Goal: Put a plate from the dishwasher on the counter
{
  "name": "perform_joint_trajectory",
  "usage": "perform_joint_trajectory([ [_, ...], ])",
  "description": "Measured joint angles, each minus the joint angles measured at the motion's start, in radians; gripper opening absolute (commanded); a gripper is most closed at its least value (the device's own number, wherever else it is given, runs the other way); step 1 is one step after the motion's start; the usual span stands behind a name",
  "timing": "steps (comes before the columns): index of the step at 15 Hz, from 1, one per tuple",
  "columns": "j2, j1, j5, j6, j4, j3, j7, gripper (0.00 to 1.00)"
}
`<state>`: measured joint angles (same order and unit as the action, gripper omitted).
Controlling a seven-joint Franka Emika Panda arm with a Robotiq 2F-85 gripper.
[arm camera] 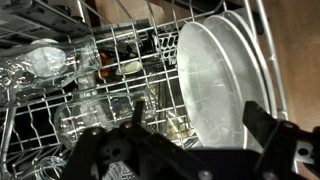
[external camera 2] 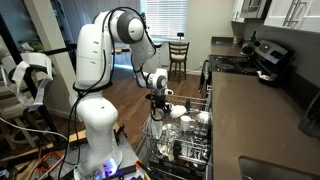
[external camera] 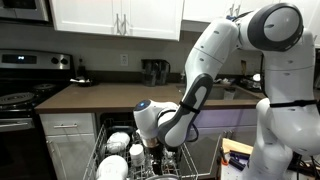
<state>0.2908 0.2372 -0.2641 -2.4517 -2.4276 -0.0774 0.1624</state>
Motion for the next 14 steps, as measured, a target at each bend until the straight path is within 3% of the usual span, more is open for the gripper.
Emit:
perform_joint_trajectory([
  [14, 0.005, 0.0, -0.026, -0.004, 0.003, 0.005, 0.0, 1.0],
])
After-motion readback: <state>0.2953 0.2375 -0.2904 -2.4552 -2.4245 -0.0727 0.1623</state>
